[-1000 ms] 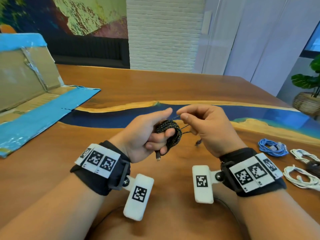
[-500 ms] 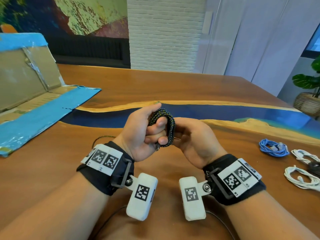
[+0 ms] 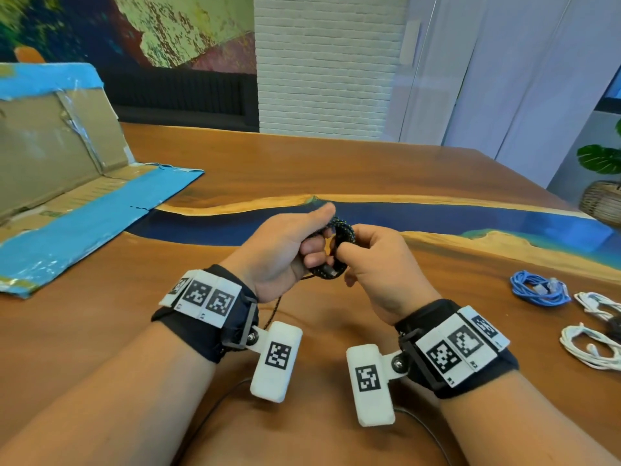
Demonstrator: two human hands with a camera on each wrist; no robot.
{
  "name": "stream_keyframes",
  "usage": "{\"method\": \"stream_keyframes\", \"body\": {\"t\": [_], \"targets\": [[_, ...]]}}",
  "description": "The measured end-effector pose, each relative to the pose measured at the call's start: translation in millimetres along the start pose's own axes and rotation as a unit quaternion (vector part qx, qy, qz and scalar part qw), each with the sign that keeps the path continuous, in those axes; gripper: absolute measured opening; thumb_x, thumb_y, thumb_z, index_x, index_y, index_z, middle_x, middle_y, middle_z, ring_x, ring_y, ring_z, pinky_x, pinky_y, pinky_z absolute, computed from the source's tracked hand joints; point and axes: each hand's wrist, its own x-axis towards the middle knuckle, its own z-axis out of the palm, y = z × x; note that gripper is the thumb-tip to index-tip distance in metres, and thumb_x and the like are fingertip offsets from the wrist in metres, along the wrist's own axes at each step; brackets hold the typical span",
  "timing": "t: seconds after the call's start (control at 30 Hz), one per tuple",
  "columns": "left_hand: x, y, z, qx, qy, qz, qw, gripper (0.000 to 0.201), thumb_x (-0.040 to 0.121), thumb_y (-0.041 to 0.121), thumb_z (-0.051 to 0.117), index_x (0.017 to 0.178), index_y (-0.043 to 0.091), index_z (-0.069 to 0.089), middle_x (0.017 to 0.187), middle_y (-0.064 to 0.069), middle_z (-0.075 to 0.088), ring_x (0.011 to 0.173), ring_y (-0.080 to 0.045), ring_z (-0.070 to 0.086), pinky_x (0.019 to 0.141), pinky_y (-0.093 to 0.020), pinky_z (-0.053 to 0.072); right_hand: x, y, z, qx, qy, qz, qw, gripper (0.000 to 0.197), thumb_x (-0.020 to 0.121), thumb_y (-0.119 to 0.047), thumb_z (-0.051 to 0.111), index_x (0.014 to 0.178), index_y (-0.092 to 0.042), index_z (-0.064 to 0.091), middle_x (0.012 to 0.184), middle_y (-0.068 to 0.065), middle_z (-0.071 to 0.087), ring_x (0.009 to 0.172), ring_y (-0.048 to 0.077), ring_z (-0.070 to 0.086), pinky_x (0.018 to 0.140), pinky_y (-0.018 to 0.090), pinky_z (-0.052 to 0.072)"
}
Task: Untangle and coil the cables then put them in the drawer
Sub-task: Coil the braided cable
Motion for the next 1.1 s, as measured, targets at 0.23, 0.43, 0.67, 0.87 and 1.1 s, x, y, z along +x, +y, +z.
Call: {"method": "stream_keyframes", "body": {"t": [0.23,0.43,0.67,0.87,1.1], "targets": [[4,-6,1,0.096,0.0,0.076,0.993,0.031,0.1,0.034,0.056,0.078,0.014,0.048,0.06,0.001,0.038,0.056,-0.014,0.039,0.062,-0.025,0.039,-1,-4,-5,0.05,-0.052,0.001,0.997,0.024,0.077,-0.004,0.061,0.099,0.003,0.065,0.092,0.02,0.071,0.088,0.031,0.058,0.07,0.039,0.039],[3,-7,2,0.129,0.005,0.092,0.987,0.034,0.107,0.035,0.048,0.081,0.013,0.045,0.06,0.003,0.032,0.054,-0.014,0.035,0.058,-0.021,0.039,-3,-7,-8,0.073,-0.056,-0.032,0.995,0.014,0.091,-0.006,0.069,0.097,-0.008,0.056,0.091,0.032,0.07,0.088,0.036,0.065,0.081,0.053,0.046],[2,-13,12,0.113,-0.015,0.074,0.991,0.034,0.107,0.033,0.048,0.084,0.008,0.052,0.057,0.008,0.048,0.052,-0.008,0.04,0.054,-0.02,0.036,-6,-13,-6,0.11,-0.051,-0.032,0.992,0.045,0.077,-0.017,0.084,0.1,-0.009,0.047,0.07,0.008,0.071,0.061,0.019,0.069,0.064,0.027,0.055],[6,-14,-1,0.183,0.042,0.071,0.98,0.033,0.108,0.034,0.05,0.082,0.015,0.044,0.061,0.006,0.031,0.056,-0.015,0.03,0.055,-0.021,0.034,0,-22,-22,0.106,0.041,-0.068,0.991,0.048,0.071,-0.046,0.085,0.109,-0.026,0.066,0.078,0.011,0.052,0.073,0.025,0.051,0.07,0.039,0.046],[10,-8,-11,0.205,0.098,0.072,0.971,0.035,0.108,0.037,0.049,0.079,0.019,0.042,0.057,0.01,0.032,0.054,-0.015,0.033,0.062,-0.029,0.034,-7,-38,-34,0.313,-0.029,0.009,0.949,0.034,0.103,-0.002,0.035,0.093,-0.008,0.067,0.088,0.014,0.072,0.05,0.019,0.061,0.056,0.031,0.056]]}}
